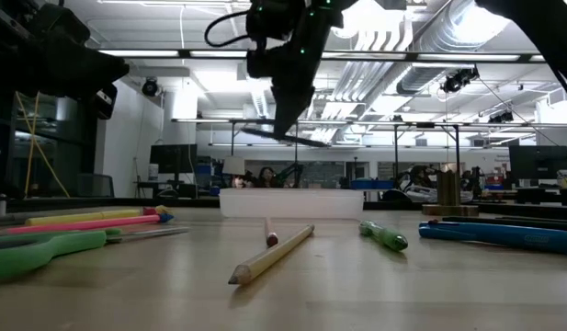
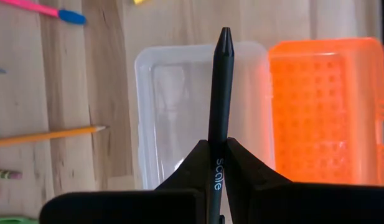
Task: Pick & place school supplies into a supply box
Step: Put the black pen into the transparent supply box
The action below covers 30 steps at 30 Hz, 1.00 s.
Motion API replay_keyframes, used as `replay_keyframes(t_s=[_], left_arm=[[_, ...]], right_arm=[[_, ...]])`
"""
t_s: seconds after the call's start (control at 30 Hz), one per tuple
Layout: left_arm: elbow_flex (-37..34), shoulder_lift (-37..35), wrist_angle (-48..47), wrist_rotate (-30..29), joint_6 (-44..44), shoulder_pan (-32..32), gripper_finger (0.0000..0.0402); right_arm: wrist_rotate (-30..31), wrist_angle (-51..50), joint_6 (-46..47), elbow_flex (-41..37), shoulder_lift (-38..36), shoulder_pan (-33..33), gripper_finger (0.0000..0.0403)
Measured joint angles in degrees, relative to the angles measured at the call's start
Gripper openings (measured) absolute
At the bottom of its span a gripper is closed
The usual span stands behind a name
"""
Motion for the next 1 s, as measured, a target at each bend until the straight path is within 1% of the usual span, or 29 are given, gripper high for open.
replay_keyframes(t_s=[0.2, 0.7, 1.0], left_arm=[[0.0, 0.0, 0.0, 0.0, 0.0, 0.0, 0.0076], [0.0, 0.0, -0.1, 0.0, 0.0, 0.0, 0.0076], [0.0, 0.0, -0.1, 0.0, 0.0, 0.0, 0.0076]], right_arm=[[0.0, 0.0, 0.0, 0.0, 1.5, 0.0, 0.0014], [0.5, 0.0, 0.0, 0.0, 1.5, -0.1, 0.0014], [0.7, 0.0, -0.4, 0.0, 1.5, -1.9, 0.0014]])
